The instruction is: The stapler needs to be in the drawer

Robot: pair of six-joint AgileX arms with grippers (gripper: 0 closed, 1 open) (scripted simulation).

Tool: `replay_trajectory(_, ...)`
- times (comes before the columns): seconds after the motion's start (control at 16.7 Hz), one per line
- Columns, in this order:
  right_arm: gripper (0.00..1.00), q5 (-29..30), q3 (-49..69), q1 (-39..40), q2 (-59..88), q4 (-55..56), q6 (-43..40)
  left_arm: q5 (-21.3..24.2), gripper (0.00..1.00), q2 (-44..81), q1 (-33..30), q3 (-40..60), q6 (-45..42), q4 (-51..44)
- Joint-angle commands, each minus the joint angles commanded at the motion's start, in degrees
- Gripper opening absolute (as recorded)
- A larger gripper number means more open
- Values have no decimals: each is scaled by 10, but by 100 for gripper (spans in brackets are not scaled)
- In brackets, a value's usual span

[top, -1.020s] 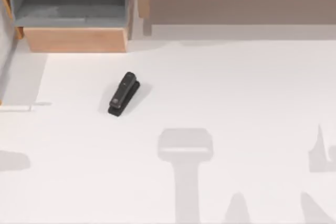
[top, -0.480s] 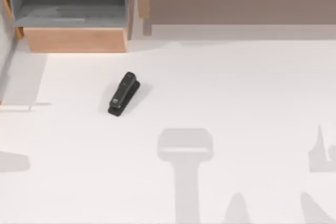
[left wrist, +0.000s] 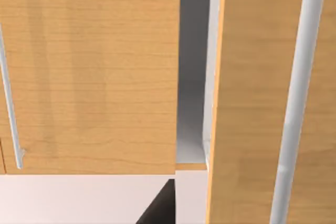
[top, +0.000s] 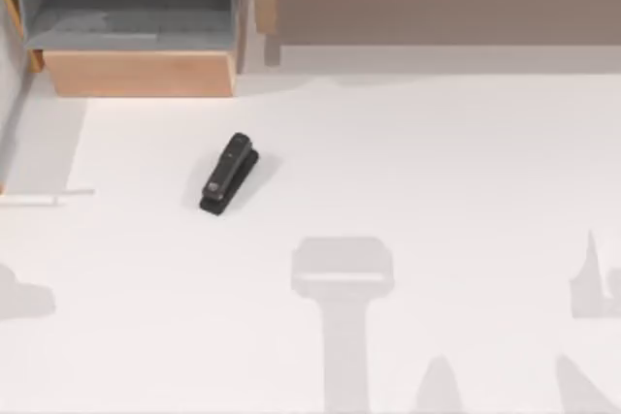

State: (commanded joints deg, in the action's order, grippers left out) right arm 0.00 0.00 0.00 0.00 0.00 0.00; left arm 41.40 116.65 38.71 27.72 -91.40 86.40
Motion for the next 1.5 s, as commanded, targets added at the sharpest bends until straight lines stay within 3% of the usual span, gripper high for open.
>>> replay_trajectory(1.14,100,0,0,0,0,0,0,28,100,-13,28,-35,-2,21)
replay_trajectory(1.5,100,0,0,0,0,0,0,-1,100,-58,54,2,19,-21)
